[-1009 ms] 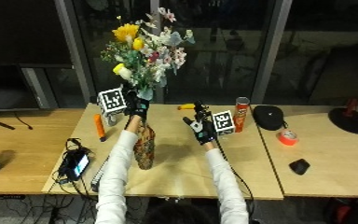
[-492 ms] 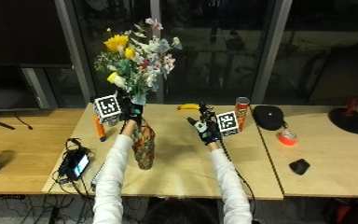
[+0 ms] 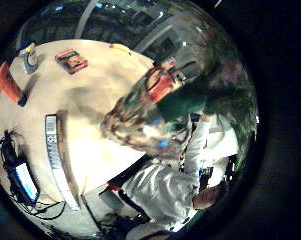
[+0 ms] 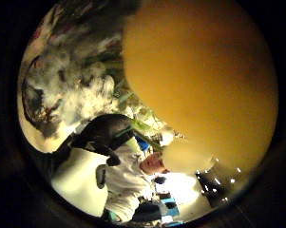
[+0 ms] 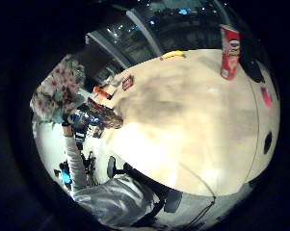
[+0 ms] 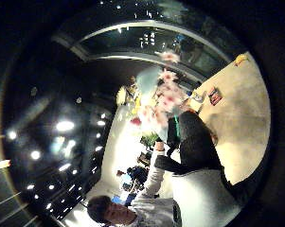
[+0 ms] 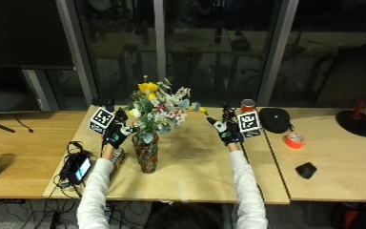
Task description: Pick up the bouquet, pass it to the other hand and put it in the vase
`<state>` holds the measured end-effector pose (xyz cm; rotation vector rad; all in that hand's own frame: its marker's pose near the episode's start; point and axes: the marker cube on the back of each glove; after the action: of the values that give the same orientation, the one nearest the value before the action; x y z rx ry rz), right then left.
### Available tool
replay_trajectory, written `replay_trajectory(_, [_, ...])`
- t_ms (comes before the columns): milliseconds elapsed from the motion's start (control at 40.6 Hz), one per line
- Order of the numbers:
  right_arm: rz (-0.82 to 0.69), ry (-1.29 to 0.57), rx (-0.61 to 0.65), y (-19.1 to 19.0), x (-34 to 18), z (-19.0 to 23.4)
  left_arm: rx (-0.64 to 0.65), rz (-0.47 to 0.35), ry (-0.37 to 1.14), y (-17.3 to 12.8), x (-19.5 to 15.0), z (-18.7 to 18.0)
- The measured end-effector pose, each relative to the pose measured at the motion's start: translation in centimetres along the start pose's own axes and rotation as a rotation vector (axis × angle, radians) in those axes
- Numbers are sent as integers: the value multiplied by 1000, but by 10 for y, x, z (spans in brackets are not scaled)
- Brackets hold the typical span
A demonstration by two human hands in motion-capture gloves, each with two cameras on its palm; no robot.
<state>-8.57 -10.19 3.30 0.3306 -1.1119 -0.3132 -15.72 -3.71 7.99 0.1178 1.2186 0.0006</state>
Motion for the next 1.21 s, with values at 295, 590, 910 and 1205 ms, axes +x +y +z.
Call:
replay_trajectory(295, [-11,38,63,-2,-11,-35,28,11,54,13,7,-25])
replay_trajectory(590, [5,74,84,3,7,-54,76,-5,79,10,7,-31])
replay_trajectory(910, [18,107,133,19,31,-96,120,-21,53,17,24,-49])
replay_trajectory(1205, [59,90,131,4,62,-95,240,-50,113,21,1,-60])
